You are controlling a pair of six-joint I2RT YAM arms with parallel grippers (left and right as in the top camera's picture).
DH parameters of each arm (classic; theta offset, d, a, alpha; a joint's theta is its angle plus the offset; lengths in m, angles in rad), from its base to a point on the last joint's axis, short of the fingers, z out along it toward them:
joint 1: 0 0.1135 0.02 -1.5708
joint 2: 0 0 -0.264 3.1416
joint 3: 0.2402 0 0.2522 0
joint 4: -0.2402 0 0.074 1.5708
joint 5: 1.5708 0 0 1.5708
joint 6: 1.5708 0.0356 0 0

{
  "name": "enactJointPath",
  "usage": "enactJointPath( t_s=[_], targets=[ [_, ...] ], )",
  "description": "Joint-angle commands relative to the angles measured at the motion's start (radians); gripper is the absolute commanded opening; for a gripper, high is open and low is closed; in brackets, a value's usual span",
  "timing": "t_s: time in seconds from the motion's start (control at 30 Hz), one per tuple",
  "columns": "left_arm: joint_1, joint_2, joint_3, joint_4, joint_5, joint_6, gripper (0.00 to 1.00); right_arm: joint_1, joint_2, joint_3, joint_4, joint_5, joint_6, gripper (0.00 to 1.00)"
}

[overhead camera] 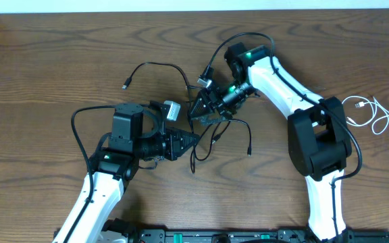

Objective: Untangle cables

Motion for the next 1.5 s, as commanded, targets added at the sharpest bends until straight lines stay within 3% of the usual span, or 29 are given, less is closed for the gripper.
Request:
enactJointPath(
  t_s=[0.0,0.07,0.27,0.43,0.93,1.07,1.17,1.47],
  targets=[
    [-0.002,-0.005,0.004,0.0,0.027,0.024,0.07,0.018,0.009,0.006,0.026,-0.01,0.009,0.69],
    [-0.002,-0.005,0.004,0.0,0.027,0.024,0.07,0.025,0.009,0.006,0.054,0.035,0.01,0.58],
    [-0.002,-0.005,0.004,0.0,0.026,0.024,0.07,0.039,0.009,0.006,0.126,0.198,0.01,0.41],
    [-0.002,-0.005,0.004,0.0,0.026,0.024,0.08,0.042,0.009,0.006,0.144,0.339,0.013,0.2],
    [-0.002,-0.005,0.004,-0.001,0.011,0.024,0.08,0.066,0.009,0.006,0.156,0.397,0.134,0.25],
    [-0.002,-0.005,0.003,-0.001,0.01,0.024,0.08,0.083,0.009,0.006,0.155,0.394,0.14,0.15],
    [-0.002,-0.005,0.003,-0.001,0.008,0.024,0.07,0.095,0.009,0.006,0.155,0.394,0.14,0.01],
    [-0.002,-0.005,0.003,-0.001,0.008,0.024,0.08,0.102,0.009,0.006,0.153,0.498,0.14,0.01]
  ],
)
